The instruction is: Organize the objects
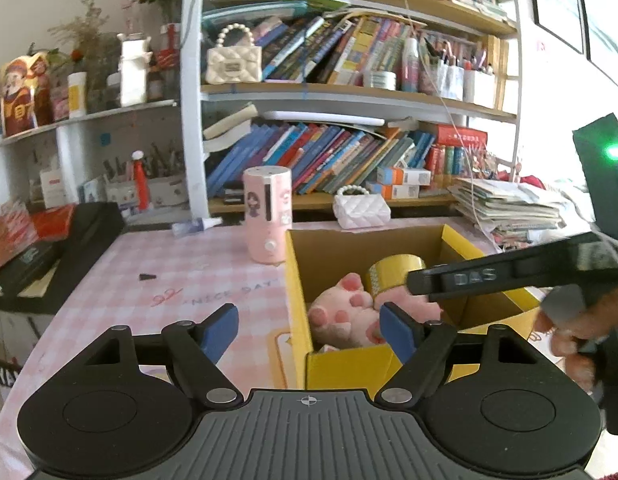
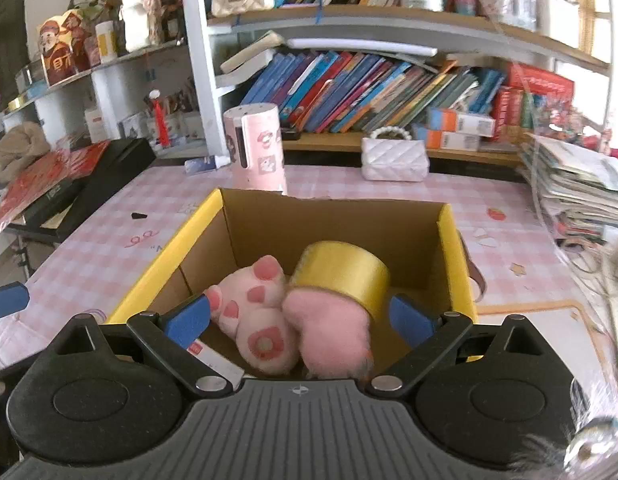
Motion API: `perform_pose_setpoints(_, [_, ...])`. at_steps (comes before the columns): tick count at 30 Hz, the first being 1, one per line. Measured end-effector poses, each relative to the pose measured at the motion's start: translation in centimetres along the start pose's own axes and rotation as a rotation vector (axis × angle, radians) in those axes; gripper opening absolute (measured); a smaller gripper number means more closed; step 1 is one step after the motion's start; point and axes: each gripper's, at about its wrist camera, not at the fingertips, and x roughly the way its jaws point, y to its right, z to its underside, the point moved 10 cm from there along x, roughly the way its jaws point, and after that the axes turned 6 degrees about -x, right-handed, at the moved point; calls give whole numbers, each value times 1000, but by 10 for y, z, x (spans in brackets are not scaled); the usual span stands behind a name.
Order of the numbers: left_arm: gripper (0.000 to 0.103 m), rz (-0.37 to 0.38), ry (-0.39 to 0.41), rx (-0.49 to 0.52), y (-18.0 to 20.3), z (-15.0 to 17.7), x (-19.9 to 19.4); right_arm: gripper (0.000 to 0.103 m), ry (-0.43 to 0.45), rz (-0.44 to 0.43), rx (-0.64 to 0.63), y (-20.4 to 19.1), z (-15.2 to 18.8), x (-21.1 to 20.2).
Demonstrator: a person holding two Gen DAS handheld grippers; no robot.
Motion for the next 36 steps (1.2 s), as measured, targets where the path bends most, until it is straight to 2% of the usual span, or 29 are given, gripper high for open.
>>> perform_pose_setpoints(7, [84, -53, -21, -43, -27, 12, -24, 97, 34, 93, 54, -14, 18, -43])
perform_pose_setpoints(9, [88, -71, -36, -49, -34, 18, -30, 97, 41, 118, 62, -21, 24, -53])
perform_pose_setpoints(19, [98, -142, -67, -17, -57, 42, -63, 99, 49, 239, 74, -64, 74, -93])
perform_pose_setpoints(24, [99, -151, -107, -3, -61, 56, -72, 103, 21, 250, 71, -82, 91, -100])
perform_pose_setpoints(36, [101, -167, -148, 19, -65, 73, -82, 103, -49, 256, 90, -100, 117, -110])
